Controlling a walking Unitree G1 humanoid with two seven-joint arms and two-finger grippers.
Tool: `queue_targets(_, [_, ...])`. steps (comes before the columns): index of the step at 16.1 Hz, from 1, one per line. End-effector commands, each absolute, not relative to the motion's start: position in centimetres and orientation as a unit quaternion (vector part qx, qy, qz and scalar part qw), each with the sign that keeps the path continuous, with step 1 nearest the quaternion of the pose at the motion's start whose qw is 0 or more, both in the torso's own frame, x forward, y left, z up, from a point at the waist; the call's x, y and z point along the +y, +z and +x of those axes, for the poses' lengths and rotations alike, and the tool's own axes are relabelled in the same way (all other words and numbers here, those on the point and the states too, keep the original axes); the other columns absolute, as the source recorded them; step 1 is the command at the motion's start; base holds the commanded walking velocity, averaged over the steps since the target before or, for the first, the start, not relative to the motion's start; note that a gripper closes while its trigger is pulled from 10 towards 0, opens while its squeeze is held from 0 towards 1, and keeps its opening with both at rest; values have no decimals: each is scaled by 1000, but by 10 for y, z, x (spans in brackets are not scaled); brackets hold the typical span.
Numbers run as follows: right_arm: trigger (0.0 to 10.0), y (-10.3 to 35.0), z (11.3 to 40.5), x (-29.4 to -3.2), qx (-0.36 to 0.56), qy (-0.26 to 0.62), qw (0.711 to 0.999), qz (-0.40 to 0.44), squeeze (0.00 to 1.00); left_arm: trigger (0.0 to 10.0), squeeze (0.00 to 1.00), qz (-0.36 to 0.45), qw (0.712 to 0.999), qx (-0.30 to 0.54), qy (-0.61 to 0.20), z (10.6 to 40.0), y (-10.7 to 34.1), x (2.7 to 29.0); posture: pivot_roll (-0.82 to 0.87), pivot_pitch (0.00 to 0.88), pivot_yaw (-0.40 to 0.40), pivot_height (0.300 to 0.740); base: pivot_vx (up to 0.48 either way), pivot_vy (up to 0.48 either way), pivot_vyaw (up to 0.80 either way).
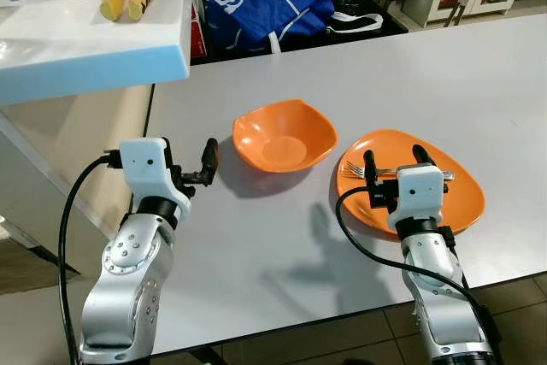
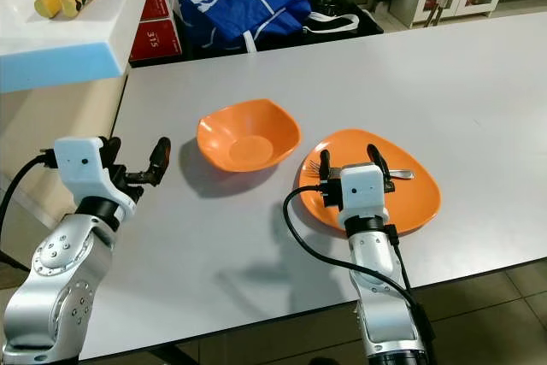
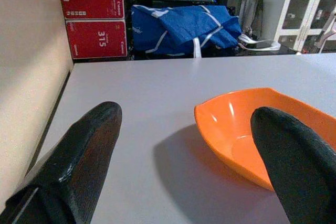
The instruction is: Setting the table
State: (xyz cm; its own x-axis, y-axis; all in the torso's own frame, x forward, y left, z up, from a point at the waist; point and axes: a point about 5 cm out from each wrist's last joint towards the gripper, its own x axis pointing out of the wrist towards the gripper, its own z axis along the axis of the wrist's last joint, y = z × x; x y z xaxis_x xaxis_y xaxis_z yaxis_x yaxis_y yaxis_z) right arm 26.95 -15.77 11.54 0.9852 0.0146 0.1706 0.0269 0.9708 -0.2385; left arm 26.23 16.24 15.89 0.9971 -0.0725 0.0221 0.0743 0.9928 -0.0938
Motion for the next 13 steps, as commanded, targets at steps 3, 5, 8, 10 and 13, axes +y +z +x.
queue_targets(3, [10000,112,268,-156,-78,-4,990,-114,0,10000,0,-37,999,-9,-29,265,159,167,-174,12,118,740,-260,0,0])
queue_targets(5, [10000,114,268,-155,-81,-4,993,-89,0,10000,0,-38,999,-8,-32,265,158,166,-174,12,118,740,-261,0,0])
queue_targets(8, [10000,117,268,-154,-83,-2,993,-87,0,10000,0,-40,999,-5,-35,265,156,164,-183,11,117,740,-260,0,0])
queue_targets(10, [10000,116,268,-155,-81,-2,992,-92,0,10000,0,-41,998,-5,-37,266,155,162,-187,11,115,740,-259,0,0])
queue_targets(13, [10000,115,268,-156,-78,-2,992,-94,0,10000,0,-41,998,-6,-42,267,155,158,-191,10,114,740,0,0,0])
